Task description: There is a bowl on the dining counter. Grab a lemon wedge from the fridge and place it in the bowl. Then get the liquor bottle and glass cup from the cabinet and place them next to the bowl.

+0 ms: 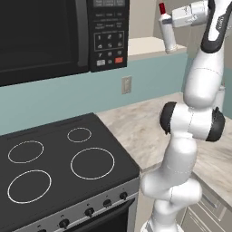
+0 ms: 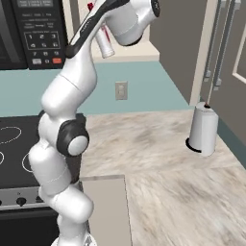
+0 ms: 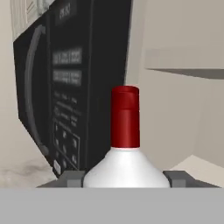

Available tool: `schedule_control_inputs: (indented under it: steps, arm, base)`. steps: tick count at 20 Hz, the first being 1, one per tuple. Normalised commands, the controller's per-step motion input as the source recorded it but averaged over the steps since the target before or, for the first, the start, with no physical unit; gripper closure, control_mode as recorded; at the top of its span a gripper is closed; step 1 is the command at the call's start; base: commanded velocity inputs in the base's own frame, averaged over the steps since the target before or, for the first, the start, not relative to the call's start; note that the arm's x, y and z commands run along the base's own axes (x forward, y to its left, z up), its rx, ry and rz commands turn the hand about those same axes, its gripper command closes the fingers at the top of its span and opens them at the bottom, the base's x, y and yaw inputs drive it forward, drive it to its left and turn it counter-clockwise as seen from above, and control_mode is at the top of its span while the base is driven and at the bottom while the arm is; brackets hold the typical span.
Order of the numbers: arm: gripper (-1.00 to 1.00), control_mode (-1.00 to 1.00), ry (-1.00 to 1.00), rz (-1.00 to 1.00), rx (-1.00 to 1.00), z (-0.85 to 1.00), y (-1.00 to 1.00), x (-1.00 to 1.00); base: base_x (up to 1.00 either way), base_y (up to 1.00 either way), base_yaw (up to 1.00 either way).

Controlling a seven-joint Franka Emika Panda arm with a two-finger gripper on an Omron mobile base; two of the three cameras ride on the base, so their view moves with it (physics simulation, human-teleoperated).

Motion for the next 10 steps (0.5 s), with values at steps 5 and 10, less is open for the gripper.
schedule_control_inputs:
  steps: [5, 10]
  arm:
    - [1.00, -1.00, -0.24, -0.04, -0.01, -0.55, 0.31, -1.00]
    - [1.00, -1.00, -0.27, -0.05, 0.00, -0.38, 0.52, -1.00]
  base:
    - [0.00, 0.00, 0.00]
    - [0.00, 0.00, 0.00]
